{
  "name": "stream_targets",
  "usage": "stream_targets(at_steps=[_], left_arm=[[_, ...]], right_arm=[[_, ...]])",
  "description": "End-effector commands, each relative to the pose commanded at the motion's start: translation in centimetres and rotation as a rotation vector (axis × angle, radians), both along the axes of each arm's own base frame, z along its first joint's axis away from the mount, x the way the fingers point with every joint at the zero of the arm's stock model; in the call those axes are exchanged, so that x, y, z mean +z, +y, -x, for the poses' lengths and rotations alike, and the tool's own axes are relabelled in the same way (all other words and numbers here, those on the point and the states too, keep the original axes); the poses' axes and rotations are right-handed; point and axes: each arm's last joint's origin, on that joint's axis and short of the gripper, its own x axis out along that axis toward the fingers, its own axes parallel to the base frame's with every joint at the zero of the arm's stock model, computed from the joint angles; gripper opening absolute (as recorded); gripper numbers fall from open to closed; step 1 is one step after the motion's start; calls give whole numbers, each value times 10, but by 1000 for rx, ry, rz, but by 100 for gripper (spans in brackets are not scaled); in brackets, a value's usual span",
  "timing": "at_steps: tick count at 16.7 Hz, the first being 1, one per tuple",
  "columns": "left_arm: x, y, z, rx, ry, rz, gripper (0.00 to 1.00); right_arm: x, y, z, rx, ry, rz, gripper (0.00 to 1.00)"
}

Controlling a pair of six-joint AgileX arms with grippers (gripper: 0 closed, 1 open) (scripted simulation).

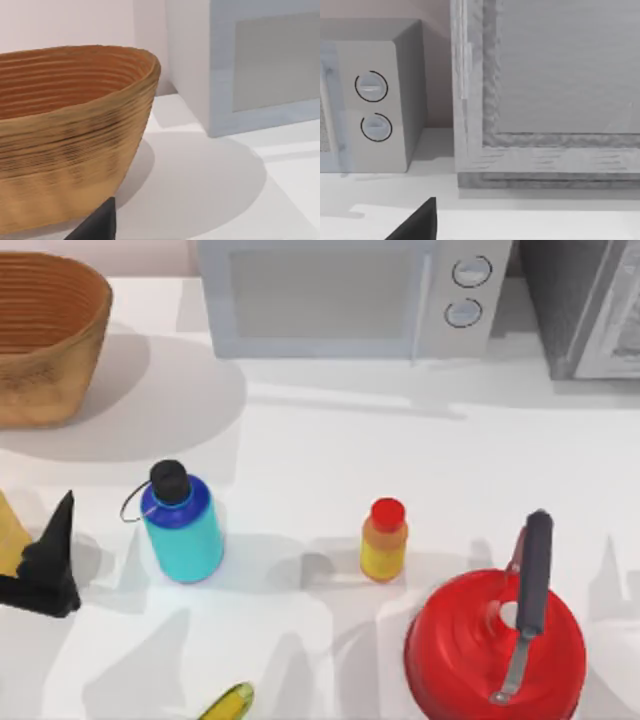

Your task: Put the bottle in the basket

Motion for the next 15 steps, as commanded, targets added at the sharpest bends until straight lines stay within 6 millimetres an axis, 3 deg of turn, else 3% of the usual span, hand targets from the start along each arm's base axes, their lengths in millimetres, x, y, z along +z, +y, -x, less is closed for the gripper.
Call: stream_targets(at_steps=[7, 15], left_arm=[[-41, -3, -35, -317, 115, -36, 100], [-81, -1, -52, -539, 128, -3, 100]], right_arm=[[0, 0, 0, 0, 0, 0, 100], [0, 0, 0, 0, 0, 0, 100]])
